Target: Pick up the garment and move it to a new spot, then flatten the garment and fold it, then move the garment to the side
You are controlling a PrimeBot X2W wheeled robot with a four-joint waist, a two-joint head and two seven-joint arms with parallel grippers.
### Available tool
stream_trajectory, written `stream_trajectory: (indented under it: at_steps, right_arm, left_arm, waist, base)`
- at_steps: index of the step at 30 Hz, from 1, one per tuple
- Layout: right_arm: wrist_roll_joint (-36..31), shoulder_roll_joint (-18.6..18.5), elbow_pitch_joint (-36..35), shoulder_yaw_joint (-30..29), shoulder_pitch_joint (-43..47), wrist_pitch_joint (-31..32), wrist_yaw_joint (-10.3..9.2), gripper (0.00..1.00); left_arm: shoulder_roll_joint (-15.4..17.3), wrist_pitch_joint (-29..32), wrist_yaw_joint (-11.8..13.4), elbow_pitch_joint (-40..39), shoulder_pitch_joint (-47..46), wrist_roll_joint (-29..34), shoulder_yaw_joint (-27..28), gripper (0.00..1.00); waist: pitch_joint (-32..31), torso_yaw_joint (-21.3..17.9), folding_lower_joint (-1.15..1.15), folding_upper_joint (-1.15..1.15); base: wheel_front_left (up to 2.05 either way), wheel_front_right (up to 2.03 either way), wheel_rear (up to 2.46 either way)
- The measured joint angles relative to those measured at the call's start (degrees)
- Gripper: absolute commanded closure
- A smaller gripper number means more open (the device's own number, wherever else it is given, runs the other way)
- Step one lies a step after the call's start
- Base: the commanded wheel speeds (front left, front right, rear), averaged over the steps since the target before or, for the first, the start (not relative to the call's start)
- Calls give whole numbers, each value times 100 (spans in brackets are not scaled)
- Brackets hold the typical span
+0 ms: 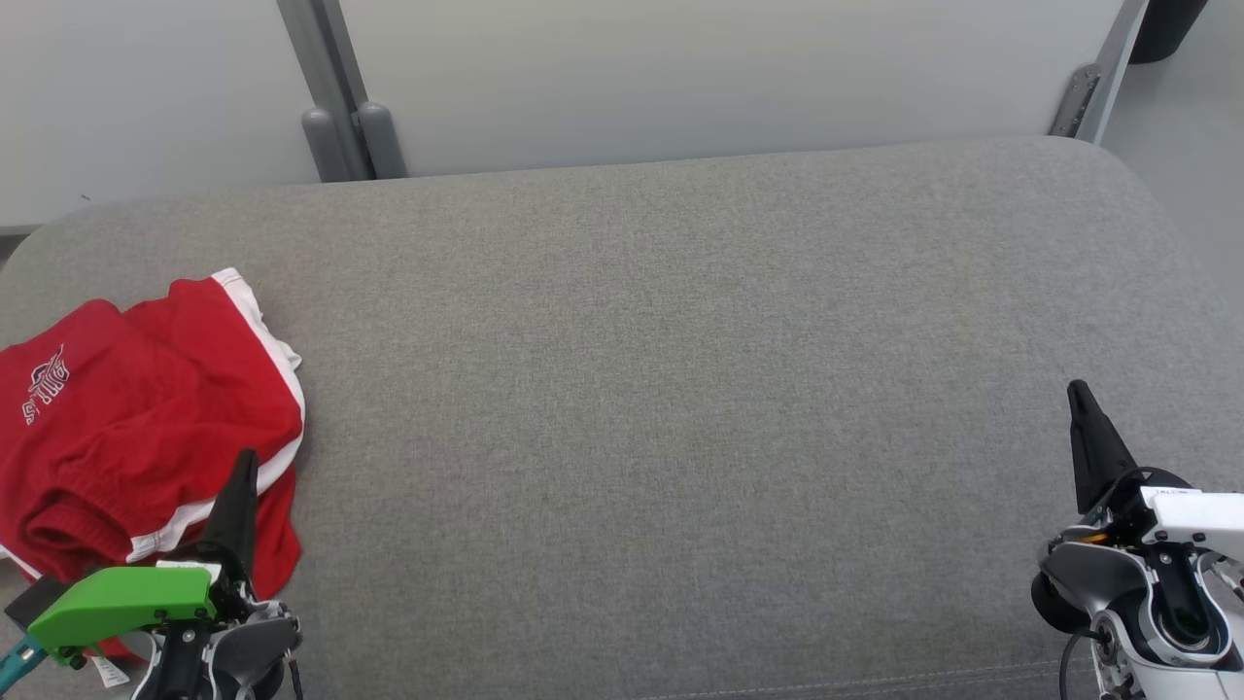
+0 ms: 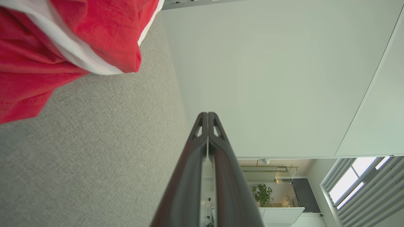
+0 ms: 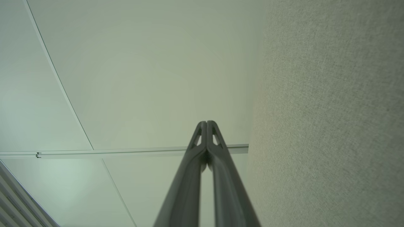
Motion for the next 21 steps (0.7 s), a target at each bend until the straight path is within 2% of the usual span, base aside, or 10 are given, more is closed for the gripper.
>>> stream_trajectory:
  at_steps: [21]
  right_arm:
    - [-5,21,0,-15,0,1,0,100]
  left_arm:
    - [-21,0,0,0,0,0,7,100]
  waist:
    - [0,0,0,0]
  base:
    - [0,0,0]
